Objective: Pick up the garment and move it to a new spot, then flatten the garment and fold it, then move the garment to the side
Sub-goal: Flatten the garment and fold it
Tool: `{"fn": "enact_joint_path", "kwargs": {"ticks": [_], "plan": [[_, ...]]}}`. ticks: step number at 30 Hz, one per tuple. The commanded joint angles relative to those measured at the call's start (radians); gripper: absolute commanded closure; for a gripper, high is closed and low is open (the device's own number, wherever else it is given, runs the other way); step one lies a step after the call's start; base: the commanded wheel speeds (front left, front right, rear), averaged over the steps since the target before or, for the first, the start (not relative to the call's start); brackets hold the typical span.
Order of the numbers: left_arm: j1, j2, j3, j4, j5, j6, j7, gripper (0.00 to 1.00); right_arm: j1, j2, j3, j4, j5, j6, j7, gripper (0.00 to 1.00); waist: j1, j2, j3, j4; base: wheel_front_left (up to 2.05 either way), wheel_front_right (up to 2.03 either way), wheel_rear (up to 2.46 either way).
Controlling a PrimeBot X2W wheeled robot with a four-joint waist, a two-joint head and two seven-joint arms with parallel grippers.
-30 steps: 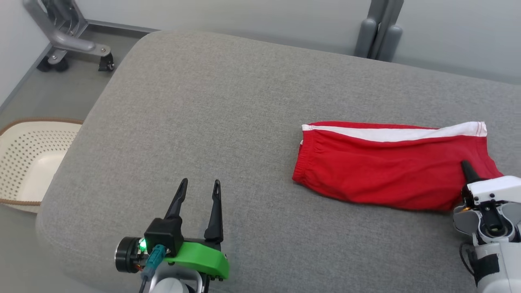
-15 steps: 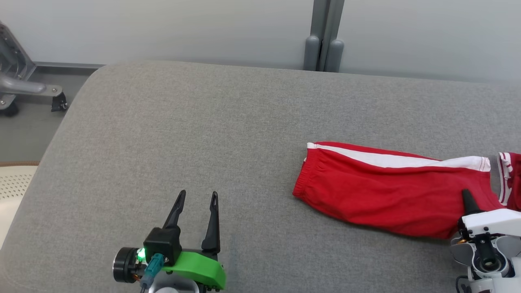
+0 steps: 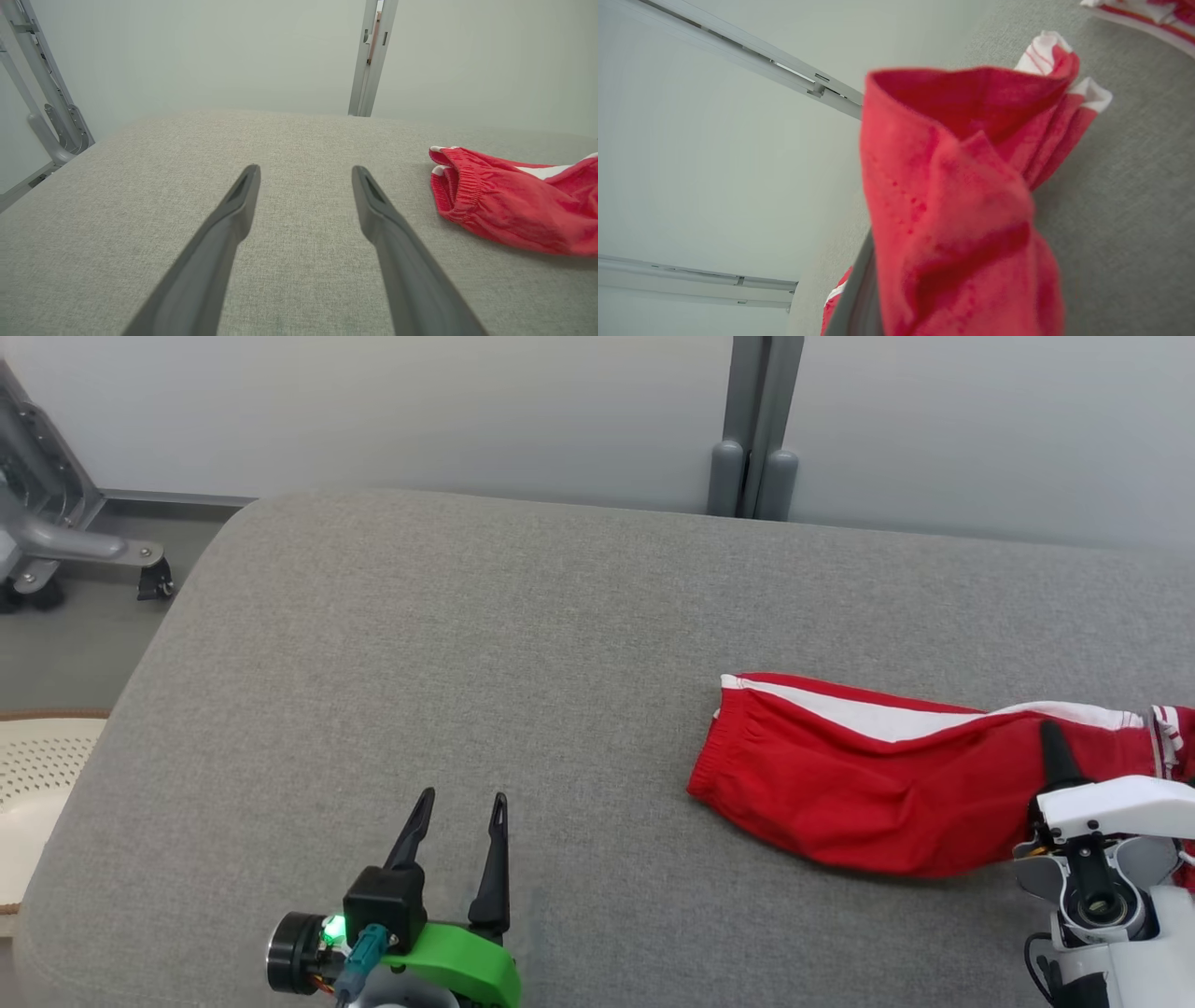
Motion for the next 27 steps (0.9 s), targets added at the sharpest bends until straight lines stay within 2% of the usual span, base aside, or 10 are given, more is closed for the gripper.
{"fn": "enact_joint_path", "kwargs": {"ticks": [1,13,26,27], "plan": [[0.012,0.003,-0.001,0.006,0.004,-0.002,0.0,0.0,-0.012,-0.002,0.015,-0.018,0.012,0.0,-0.003,1.0,0.0,0.0,-0.011,0.02,0.0,0.0,0.0],[0.021,0.003,0.002,0.037,0.009,0.012,0.0,0.0,0.024,-0.002,0.233,-0.108,0.041,0.0,0.014,1.0,0.0,0.0,-0.033,0.114,0.0,0.0,0.0],[0.024,0.003,0.001,0.02,-0.002,0.009,0.0,0.0,-0.005,-0.002,0.383,-0.021,0.043,0.0,-0.025,1.0,0.0,0.0,-0.026,0.173,0.0,0.0,0.0],[0.023,0.003,0.001,0.02,-0.003,0.009,0.0,0.0,-0.009,-0.002,0.391,-0.014,0.036,0.0,-0.03,0.76,0.0,0.0,-0.023,0.176,0.0,0.0,0.0]]}}
